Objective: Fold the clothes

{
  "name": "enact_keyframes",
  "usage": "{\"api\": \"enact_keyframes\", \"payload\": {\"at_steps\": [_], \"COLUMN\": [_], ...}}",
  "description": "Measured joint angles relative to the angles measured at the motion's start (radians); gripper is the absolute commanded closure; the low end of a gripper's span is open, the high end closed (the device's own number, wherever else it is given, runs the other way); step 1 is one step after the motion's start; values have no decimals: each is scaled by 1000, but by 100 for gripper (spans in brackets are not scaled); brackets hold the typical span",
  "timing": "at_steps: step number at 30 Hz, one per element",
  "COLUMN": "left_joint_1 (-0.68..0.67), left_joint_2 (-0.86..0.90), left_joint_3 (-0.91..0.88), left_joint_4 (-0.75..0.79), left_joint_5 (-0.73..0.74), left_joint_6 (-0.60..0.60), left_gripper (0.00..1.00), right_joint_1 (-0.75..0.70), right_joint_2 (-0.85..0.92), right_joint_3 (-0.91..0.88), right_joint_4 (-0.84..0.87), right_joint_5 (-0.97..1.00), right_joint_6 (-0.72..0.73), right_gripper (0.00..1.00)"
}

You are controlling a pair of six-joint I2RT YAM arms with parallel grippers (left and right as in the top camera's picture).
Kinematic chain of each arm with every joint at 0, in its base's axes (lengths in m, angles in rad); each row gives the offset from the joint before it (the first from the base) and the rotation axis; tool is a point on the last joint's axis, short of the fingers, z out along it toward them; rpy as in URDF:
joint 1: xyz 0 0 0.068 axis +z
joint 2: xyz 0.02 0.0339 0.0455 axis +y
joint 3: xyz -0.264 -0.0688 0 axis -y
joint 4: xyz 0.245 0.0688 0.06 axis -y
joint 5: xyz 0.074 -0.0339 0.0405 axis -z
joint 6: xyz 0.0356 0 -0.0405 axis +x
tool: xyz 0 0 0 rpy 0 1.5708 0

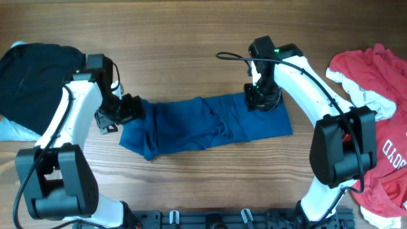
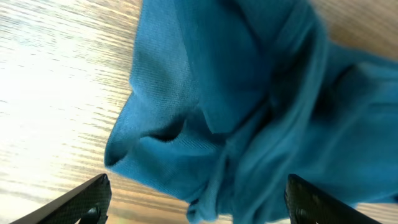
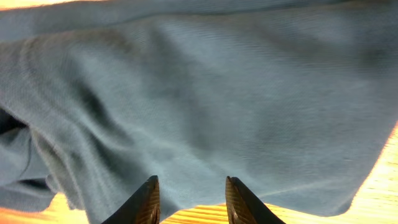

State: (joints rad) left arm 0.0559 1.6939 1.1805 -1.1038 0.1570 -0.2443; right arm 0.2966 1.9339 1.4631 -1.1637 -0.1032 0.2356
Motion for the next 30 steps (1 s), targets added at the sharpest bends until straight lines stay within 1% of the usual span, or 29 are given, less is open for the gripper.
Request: {"api": "enact_keyframes", "payload": {"at_steps": [2,6,9,12,15,16,18,19,20,21,22,24,25,26,27,29,30], "left_joint_1": [0,-1,-10,-42,-84,-103,-129,-134,-139,-141,-141,-141,-141,-141,-141,-140,-137], "left_joint_2": [0,-1,-1,-3,-4,-4,-4,-5,-6,-7,-10,-10,-10,-9,-9,-10,-10], "left_joint_3": [-58,-169,-240,-269,-272,-273,-274,-274,-274,-274,-274,-274,-274,-276,-278,-278,-276], "left_joint_4": [54,208,302,333,351,362,370,372,374,375,375,376,375,374,372,363,346], "left_joint_5": [18,112,151,159,159,159,138,125,109,98,84,62,48,40,37,39,38], "left_joint_6": [46,134,162,169,169,169,163,143,124,103,92,77,64,53,50,43,40], "left_gripper": [12,13,20,22,27,22,21,17,16,20,28,64,77,87,93,96,96], "right_joint_1": [-8,-11,-11,-11,-11,-11,-11,-11,-11,-11,-11,-11,-11,-11,-11,-11,-11], "right_joint_2": [0,0,0,0,0,0,0,0,0,0,0,0,0,0,0,0,0], "right_joint_3": [0,0,0,0,0,0,0,0,0,0,0,0,0,0,0,0,0], "right_joint_4": [0,-1,-1,-1,-1,-3,-14,-20,-20,-20,-20,-20,-20,-20,-20,-20,-20], "right_joint_5": [11,19,19,19,19,19,19,19,19,19,19,19,19,19,19,19,19], "right_joint_6": [7,11,13,14,14,14,14,14,14,14,14,14,14,14,14,14,14], "right_gripper": [64,64,64,64,64,64,64,64,64,64,64,64,64,65,65,66,66]}}
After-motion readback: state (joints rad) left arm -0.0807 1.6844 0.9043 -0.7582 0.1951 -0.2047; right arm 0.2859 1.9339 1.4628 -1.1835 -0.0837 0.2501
